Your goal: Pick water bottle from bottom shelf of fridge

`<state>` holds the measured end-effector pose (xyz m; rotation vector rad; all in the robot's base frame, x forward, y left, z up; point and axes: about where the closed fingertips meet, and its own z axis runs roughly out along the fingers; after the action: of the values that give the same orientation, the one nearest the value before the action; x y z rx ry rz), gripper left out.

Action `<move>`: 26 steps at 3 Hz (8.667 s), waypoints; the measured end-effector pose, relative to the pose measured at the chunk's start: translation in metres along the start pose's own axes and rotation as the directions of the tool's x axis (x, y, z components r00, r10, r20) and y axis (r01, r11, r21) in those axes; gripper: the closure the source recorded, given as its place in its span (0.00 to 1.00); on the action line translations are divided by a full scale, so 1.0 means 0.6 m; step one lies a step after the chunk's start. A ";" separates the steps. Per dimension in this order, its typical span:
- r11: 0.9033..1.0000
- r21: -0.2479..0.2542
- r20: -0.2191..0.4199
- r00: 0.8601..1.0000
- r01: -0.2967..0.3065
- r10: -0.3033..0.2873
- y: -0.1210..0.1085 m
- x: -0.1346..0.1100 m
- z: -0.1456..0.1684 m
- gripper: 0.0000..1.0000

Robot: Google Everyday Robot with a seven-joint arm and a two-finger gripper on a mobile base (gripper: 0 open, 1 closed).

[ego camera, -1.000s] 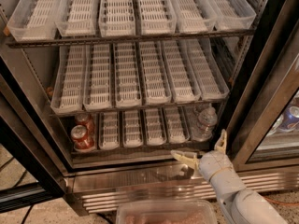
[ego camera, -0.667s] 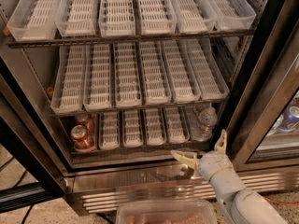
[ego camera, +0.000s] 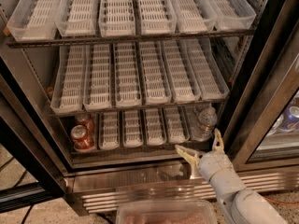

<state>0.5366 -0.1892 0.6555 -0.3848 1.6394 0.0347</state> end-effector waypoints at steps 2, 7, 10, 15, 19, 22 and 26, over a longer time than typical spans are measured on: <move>1.000 0.022 -0.004 1.000 0.004 -0.004 -0.013 0.002 0.005 0.18; 0.993 0.113 -0.029 0.999 0.019 -0.016 -0.056 0.027 0.032 0.22; 0.984 0.178 -0.030 0.999 0.018 -0.013 -0.086 0.036 0.039 0.33; 0.965 0.254 0.000 0.998 0.060 -0.062 -0.120 0.045 0.098 0.33; 0.960 0.264 -0.007 0.996 0.087 -0.088 -0.122 0.054 0.137 0.27; 0.962 0.261 -0.007 0.996 0.083 -0.084 -0.123 0.054 0.152 0.92; 0.976 0.216 0.088 0.995 0.021 -0.040 -0.120 -0.021 0.120 1.00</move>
Offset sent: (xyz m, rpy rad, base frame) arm 0.0097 -0.0172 -0.0012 -0.0140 -0.0044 -0.0519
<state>0.6259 -0.2359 0.6745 -0.2388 1.5286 -0.1454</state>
